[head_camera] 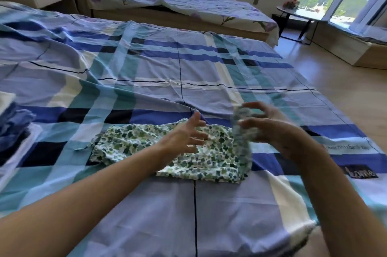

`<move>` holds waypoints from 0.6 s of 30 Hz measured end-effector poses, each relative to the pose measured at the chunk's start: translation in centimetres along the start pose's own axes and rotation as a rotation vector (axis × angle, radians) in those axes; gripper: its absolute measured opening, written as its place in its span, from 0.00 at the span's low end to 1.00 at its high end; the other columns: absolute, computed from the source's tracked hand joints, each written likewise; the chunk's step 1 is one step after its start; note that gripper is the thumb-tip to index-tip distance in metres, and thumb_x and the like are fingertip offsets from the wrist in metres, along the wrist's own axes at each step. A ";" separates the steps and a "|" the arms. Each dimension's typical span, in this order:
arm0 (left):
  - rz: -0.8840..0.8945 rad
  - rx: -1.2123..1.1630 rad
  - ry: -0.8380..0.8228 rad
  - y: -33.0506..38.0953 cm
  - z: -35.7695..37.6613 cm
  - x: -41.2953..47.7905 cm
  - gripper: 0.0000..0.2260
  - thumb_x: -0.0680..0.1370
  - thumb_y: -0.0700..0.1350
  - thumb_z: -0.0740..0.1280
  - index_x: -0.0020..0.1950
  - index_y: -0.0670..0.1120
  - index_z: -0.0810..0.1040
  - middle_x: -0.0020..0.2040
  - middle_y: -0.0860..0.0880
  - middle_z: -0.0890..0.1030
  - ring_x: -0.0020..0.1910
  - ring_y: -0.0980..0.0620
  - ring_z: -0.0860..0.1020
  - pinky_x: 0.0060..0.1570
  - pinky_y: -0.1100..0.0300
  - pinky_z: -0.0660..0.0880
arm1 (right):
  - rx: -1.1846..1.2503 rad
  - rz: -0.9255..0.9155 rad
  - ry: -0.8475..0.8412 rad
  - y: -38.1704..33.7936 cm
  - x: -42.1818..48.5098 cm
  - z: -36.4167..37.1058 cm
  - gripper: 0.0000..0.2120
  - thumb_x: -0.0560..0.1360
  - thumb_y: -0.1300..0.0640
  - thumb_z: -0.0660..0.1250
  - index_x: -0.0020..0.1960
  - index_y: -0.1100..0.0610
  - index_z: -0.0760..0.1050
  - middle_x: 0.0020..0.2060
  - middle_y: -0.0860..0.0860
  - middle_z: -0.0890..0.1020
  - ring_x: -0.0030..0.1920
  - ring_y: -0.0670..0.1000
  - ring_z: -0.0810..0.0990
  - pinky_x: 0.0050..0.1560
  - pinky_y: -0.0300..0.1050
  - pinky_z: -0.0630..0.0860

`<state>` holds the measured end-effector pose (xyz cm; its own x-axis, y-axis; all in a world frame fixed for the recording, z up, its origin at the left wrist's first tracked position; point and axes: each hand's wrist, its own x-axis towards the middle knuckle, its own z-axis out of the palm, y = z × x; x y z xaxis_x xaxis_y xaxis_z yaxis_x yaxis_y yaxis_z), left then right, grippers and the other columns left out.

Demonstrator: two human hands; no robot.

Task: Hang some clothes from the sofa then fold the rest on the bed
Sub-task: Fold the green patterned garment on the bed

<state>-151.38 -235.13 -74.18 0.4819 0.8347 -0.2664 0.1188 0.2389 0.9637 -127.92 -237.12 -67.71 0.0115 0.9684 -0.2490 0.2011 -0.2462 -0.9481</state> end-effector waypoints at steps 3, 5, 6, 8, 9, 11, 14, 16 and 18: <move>-0.116 -0.122 0.108 0.1 -1.0 -0.1 0.23 0.79 0.64 0.61 0.60 0.47 0.79 0.55 0.44 0.85 0.52 0.44 0.83 0.57 0.44 0.80 | -0.080 0.069 -0.190 0.3 0.5 3.5 0.26 0.75 0.57 0.72 0.70 0.51 0.67 0.57 0.58 0.83 0.52 0.58 0.86 0.44 0.48 0.84; -0.174 0.067 0.219 -1.0 -1.4 -0.1 0.20 0.78 0.56 0.70 0.63 0.46 0.75 0.57 0.44 0.82 0.52 0.44 0.83 0.53 0.45 0.82 | -0.249 0.104 -0.132 1.8 1.8 4.5 0.25 0.77 0.56 0.71 0.71 0.54 0.66 0.54 0.56 0.83 0.51 0.56 0.85 0.44 0.48 0.82; -0.193 0.157 0.274 -1.6 -1.5 0.0 0.20 0.77 0.51 0.73 0.64 0.46 0.72 0.56 0.44 0.80 0.51 0.44 0.83 0.50 0.46 0.83 | -0.371 0.108 -0.094 2.9 2.6 4.6 0.27 0.77 0.54 0.72 0.72 0.56 0.66 0.53 0.55 0.82 0.50 0.55 0.84 0.45 0.48 0.81; -0.178 0.305 0.331 -2.3 -1.6 0.2 0.23 0.76 0.43 0.74 0.67 0.48 0.69 0.51 0.44 0.80 0.47 0.44 0.84 0.47 0.45 0.83 | -0.632 0.111 -0.025 4.4 3.4 4.3 0.29 0.75 0.49 0.74 0.71 0.56 0.68 0.56 0.55 0.80 0.53 0.54 0.82 0.53 0.52 0.80; -0.164 0.390 0.342 -2.4 -1.9 0.4 0.24 0.75 0.42 0.74 0.68 0.48 0.69 0.50 0.45 0.80 0.46 0.44 0.84 0.48 0.44 0.83 | -0.742 0.113 0.014 5.0 3.5 3.8 0.30 0.75 0.47 0.73 0.71 0.55 0.68 0.59 0.55 0.78 0.56 0.54 0.80 0.58 0.52 0.78; -0.142 0.552 0.366 -2.3 -2.1 0.6 0.24 0.74 0.44 0.72 0.68 0.49 0.68 0.50 0.47 0.79 0.48 0.45 0.82 0.51 0.46 0.82 | -0.838 0.133 0.086 5.7 3.5 2.9 0.33 0.75 0.44 0.73 0.73 0.55 0.65 0.65 0.58 0.73 0.61 0.55 0.76 0.62 0.51 0.74; -0.182 0.794 0.413 -2.0 -2.4 0.6 0.27 0.73 0.48 0.71 0.70 0.49 0.65 0.51 0.48 0.78 0.50 0.45 0.80 0.51 0.48 0.81 | -0.706 0.251 0.079 5.9 3.6 2.6 0.31 0.75 0.45 0.73 0.69 0.57 0.63 0.58 0.58 0.76 0.53 0.55 0.78 0.50 0.53 0.80; -0.130 1.086 0.482 -2.2 -2.5 0.1 0.33 0.74 0.50 0.71 0.75 0.48 0.61 0.58 0.47 0.75 0.58 0.45 0.76 0.57 0.48 0.78 | -0.592 0.314 0.038 6.2 3.9 3.0 0.27 0.75 0.48 0.74 0.64 0.56 0.63 0.55 0.55 0.77 0.51 0.54 0.80 0.43 0.49 0.82; 0.359 1.303 0.559 -2.4 -2.3 -0.4 0.31 0.73 0.45 0.71 0.74 0.47 0.64 0.64 0.47 0.68 0.64 0.47 0.69 0.65 0.51 0.72 | -0.558 0.303 0.033 6.6 4.3 3.3 0.26 0.73 0.49 0.77 0.58 0.58 0.65 0.53 0.53 0.78 0.51 0.53 0.81 0.45 0.51 0.83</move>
<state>-153.86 -234.92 -76.43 0.2975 0.9038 0.3076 0.8989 -0.3737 0.2289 -129.79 -234.69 -75.70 0.1759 0.8621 -0.4753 0.6641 -0.4603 -0.5891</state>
